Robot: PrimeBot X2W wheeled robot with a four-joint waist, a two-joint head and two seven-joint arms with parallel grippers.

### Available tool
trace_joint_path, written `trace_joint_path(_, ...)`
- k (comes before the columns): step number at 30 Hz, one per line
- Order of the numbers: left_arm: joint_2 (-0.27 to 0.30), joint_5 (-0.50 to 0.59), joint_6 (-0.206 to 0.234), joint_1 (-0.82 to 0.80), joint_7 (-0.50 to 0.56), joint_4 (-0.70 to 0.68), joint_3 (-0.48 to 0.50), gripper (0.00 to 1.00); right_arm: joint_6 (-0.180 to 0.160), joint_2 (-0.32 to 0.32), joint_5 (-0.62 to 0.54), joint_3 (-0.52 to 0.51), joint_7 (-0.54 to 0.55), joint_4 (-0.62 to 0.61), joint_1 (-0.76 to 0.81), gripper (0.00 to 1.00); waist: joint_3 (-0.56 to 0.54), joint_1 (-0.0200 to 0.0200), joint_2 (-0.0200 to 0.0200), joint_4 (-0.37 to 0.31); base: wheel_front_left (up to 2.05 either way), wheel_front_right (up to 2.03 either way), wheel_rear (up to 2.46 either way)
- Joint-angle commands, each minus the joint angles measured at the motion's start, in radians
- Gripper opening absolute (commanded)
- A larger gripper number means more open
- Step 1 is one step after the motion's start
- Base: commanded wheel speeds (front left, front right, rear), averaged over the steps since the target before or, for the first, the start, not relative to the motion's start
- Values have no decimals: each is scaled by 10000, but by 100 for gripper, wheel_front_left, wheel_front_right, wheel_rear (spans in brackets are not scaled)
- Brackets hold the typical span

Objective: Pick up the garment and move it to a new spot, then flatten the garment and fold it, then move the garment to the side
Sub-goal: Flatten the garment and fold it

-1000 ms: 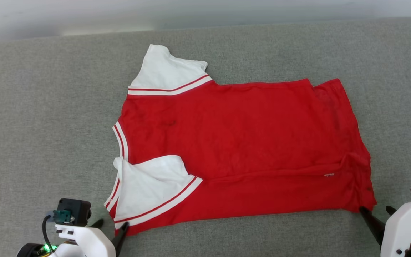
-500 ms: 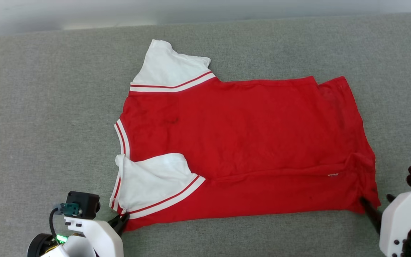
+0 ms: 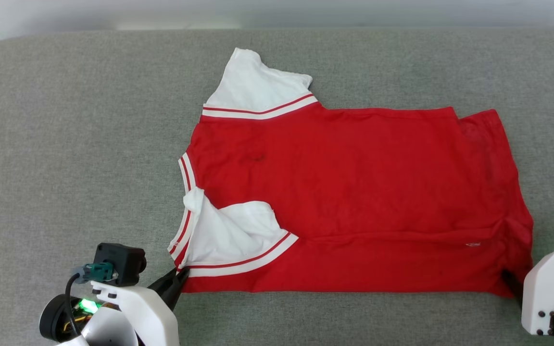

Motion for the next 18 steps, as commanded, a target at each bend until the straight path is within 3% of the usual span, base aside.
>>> trace_joint_path(1, 45, 92, 80, -88, 52, -132, 7, 0, -7, 34, -105, -45, -63, 287, -177, 100, 116, 0, 0, 83, 0, 0, 0)
trace_joint_path(7, 132, 199, 236, -185, 197, -403, -13, 0, -7, 225, -42, 13, -70, 1124, -374, 100, 375, 0, 0, 191, 0, 0, 0)
trace_joint_path(8, 136, 204, 257, -186, 225, -407, -25, 0, -7, 250, 9, 54, -38, 1269, -375, 66, 401, 0, 0, 201, 0, 0, 0)
trace_joint_path(10, 113, 141, 270, -142, 288, -376, -48, 0, -6, 258, 100, 134, 36, 1549, -325, 12, 436, 0, 0, 215, 0, 0, 0)
trace_joint_path(11, 118, 118, 273, -113, 328, -333, -76, 0, -6, 252, 169, 182, 70, 1655, -289, 0, 444, 0, 0, 217, 0, 0, 0)
trace_joint_path(18, 45, -152, 103, 123, 351, 93, -117, 0, -10, 75, 438, -12, -64, 1771, -174, 0, 189, 0, 0, 133, 0, 0, 0)
